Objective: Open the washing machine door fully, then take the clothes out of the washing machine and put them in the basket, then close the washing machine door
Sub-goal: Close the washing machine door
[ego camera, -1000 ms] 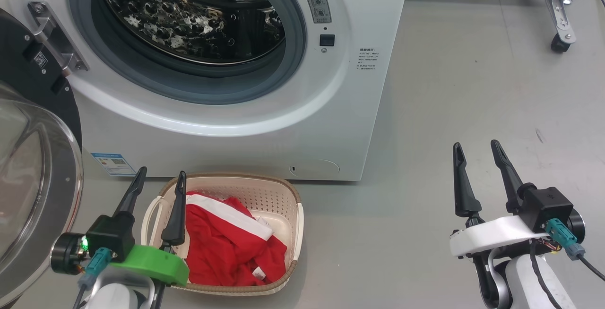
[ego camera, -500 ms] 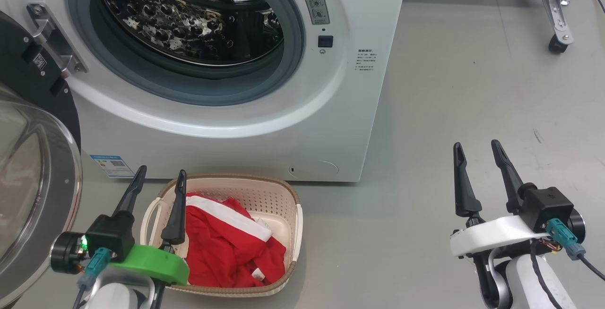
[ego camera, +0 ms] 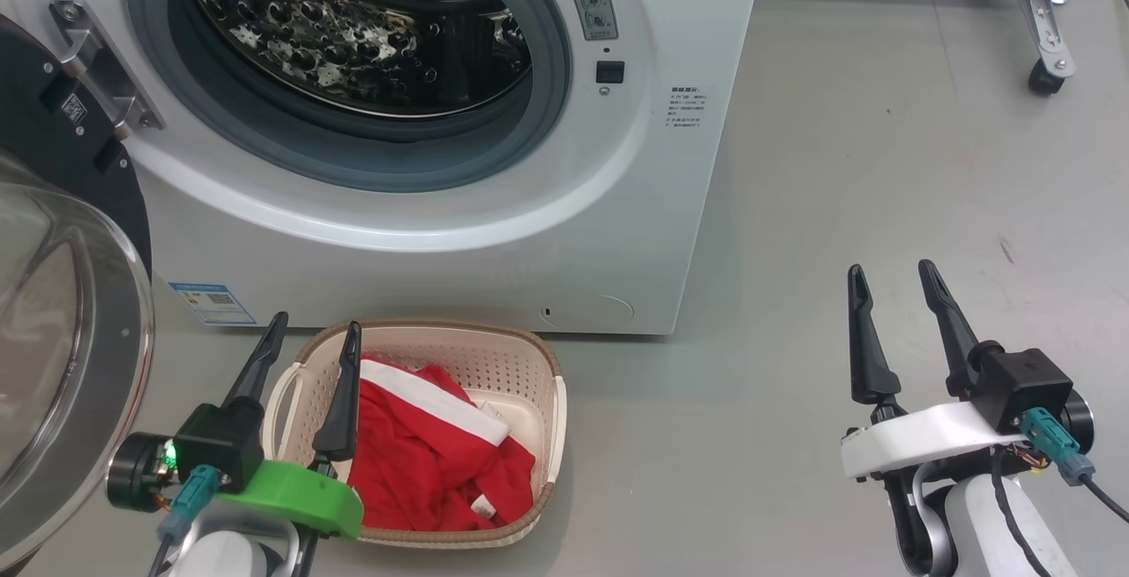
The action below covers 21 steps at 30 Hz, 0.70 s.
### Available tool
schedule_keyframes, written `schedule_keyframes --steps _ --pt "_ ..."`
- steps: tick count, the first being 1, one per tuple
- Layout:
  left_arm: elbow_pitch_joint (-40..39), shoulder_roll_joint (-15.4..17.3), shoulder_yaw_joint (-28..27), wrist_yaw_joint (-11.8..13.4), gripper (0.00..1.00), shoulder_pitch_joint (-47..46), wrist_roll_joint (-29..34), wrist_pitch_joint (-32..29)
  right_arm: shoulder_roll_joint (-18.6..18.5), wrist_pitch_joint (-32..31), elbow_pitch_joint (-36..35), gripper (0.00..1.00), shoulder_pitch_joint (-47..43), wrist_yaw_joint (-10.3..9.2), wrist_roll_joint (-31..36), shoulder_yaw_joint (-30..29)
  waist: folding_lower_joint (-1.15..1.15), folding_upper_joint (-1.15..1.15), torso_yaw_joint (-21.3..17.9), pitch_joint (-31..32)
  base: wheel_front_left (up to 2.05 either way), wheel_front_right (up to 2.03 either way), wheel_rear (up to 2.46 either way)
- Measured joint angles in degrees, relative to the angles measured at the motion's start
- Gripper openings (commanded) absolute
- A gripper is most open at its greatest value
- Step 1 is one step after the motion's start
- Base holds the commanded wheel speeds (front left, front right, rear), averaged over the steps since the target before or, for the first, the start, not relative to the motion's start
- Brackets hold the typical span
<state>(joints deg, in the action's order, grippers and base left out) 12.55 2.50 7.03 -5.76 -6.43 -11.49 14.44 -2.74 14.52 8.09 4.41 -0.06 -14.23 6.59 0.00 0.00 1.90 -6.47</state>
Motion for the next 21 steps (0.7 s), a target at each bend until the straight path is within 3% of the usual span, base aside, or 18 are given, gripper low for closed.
schedule_keyframes --steps 21 --pt "-0.02 -0.02 0.2 0.0 1.0 0.0 -0.01 0.0 0.08 0.0 -0.08 1.0 -0.01 0.18 0.18 -0.16 0.0 0.0 0.45 -0.76 -0.82 0.82 0.0"
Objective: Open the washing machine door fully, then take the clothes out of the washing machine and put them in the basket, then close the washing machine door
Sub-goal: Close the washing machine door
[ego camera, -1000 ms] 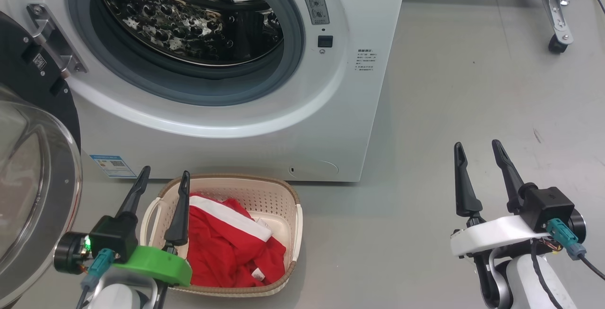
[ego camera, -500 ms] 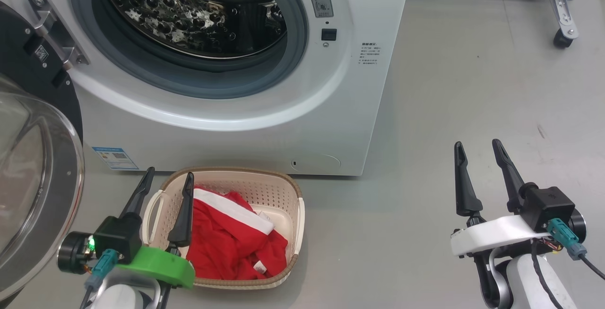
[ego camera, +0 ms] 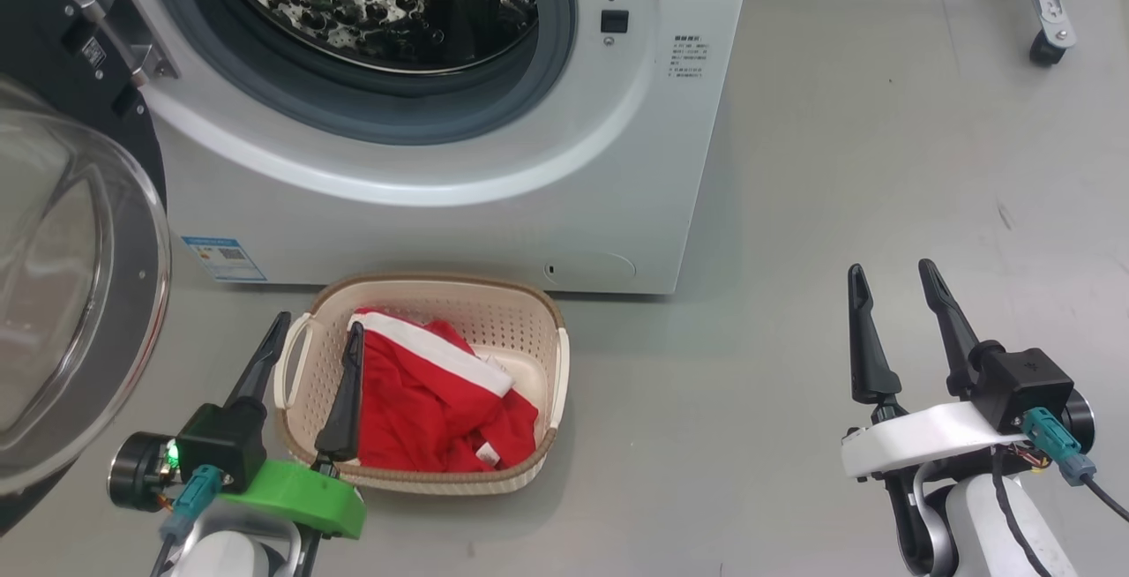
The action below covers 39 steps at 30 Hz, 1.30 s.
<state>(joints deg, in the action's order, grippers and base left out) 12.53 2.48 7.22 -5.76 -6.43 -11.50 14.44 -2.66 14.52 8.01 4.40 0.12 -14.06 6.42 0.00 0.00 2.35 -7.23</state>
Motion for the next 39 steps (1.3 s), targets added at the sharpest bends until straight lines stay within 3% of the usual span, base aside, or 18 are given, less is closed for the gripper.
schedule_keyframes --steps 19,39 --pt "-1.79 -0.03 0.16 0.49 1.0 -0.01 1.25 0.0 0.04 0.0 0.0 1.0 0.0 0.32 0.11 -0.09 0.0 0.0 0.79 -0.19 -1.06 1.06 0.0" --pt "-3.21 -0.04 0.25 0.52 1.0 -0.01 1.93 0.01 0.05 0.0 0.37 1.0 0.0 0.58 0.12 0.0 0.0 0.0 0.94 0.29 -0.28 0.28 0.0"
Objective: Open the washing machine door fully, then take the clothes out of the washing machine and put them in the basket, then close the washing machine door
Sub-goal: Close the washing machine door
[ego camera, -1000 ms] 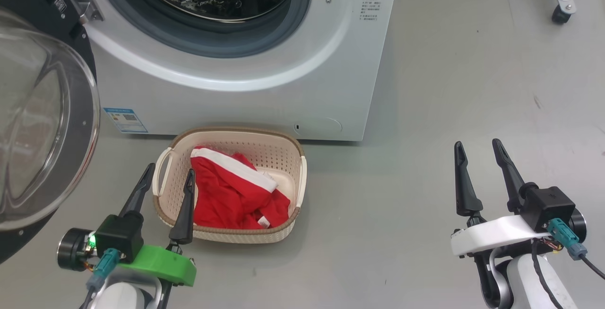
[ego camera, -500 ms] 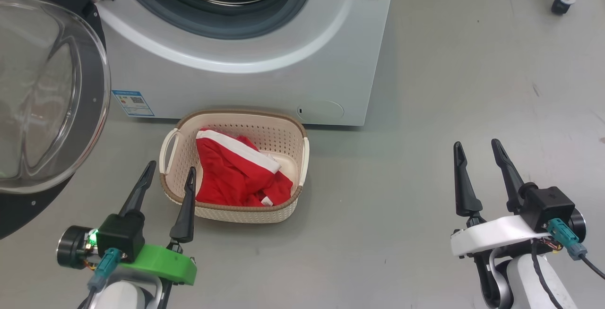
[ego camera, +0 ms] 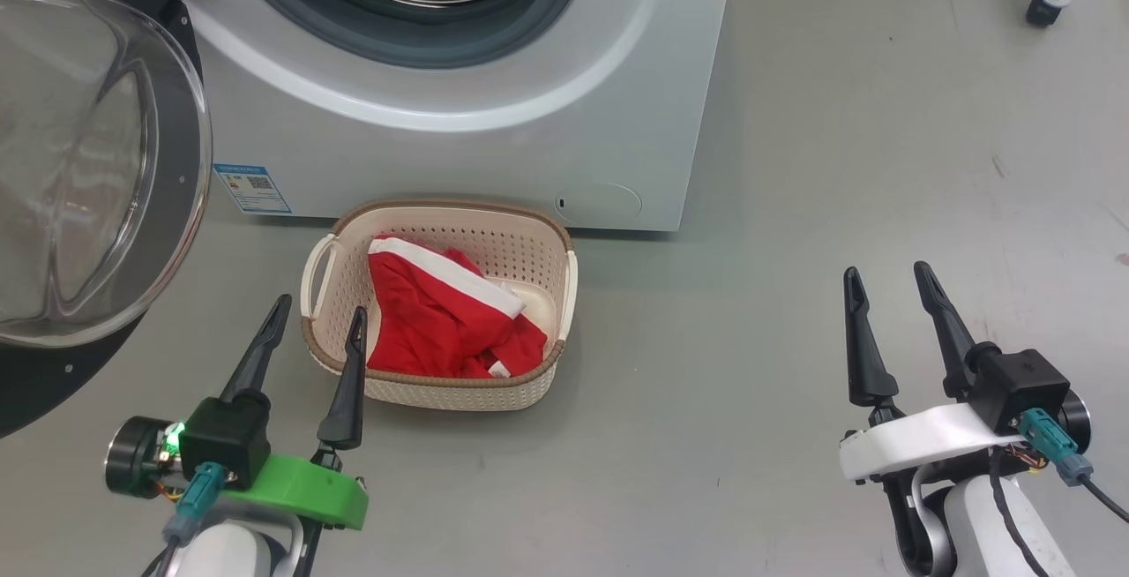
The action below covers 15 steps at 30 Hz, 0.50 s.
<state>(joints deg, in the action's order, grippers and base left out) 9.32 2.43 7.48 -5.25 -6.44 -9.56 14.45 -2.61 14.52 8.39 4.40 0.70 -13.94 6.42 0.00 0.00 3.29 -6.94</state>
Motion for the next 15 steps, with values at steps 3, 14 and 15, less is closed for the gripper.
schedule_keyframes --steps 3,14,15 --pt "0.0 0.0 0.04 0.01 1.0 0.0 0.0 0.0 0.0 0.0 0.19 1.0 0.0 0.2 0.05 0.05 0.0 0.0 0.04 0.17 0.0 0.0 0.0" --pt "0.0 0.0 0.1 0.25 1.0 0.09 -0.01 0.0 0.0 0.0 0.67 1.0 0.0 0.25 0.05 0.15 0.0 0.0 0.1 1.04 0.0 0.0 0.0" --pt "0.0 0.0 0.12 0.36 1.0 0.11 -0.01 0.0 0.0 0.0 0.68 1.0 0.0 0.25 0.05 0.16 0.0 0.0 0.1 1.08 0.0 0.0 0.0"
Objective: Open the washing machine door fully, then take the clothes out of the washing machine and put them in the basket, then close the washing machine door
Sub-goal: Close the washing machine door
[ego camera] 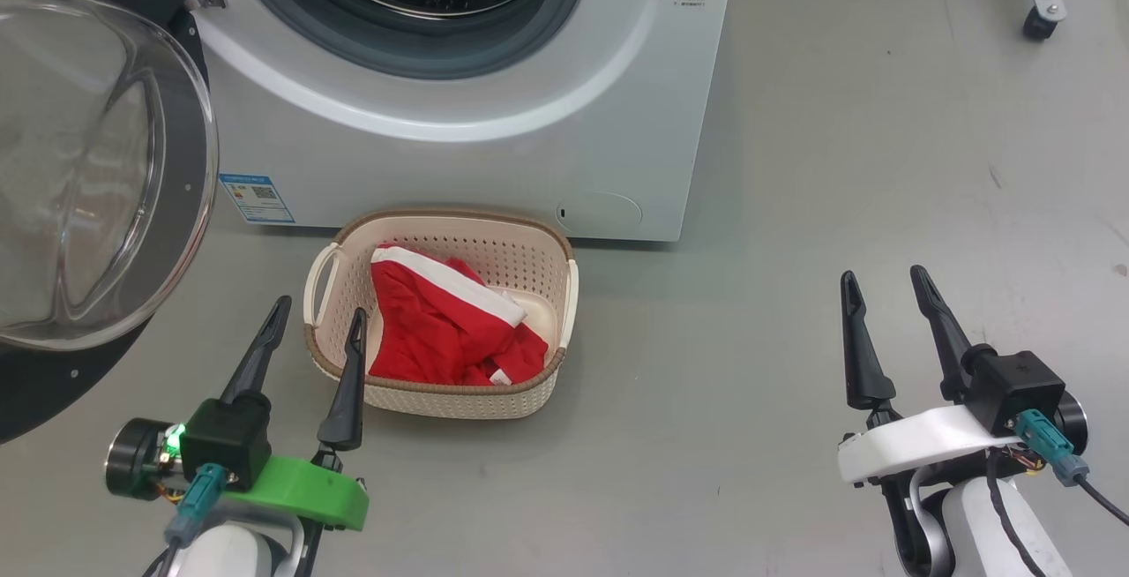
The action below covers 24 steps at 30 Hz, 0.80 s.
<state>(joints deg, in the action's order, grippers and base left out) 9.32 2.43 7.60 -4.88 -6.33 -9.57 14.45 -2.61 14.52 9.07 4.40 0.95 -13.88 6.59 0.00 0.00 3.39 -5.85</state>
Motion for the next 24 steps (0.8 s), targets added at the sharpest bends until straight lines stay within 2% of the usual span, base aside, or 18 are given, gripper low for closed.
schedule_keyframes --steps 24 --pt "-0.18 0.0 0.08 0.38 1.0 0.65 -0.43 0.0 0.0 0.0 0.12 1.0 -0.01 -0.01 0.0 0.0 0.0 0.0 0.15 0.34 0.0 0.0 0.0"
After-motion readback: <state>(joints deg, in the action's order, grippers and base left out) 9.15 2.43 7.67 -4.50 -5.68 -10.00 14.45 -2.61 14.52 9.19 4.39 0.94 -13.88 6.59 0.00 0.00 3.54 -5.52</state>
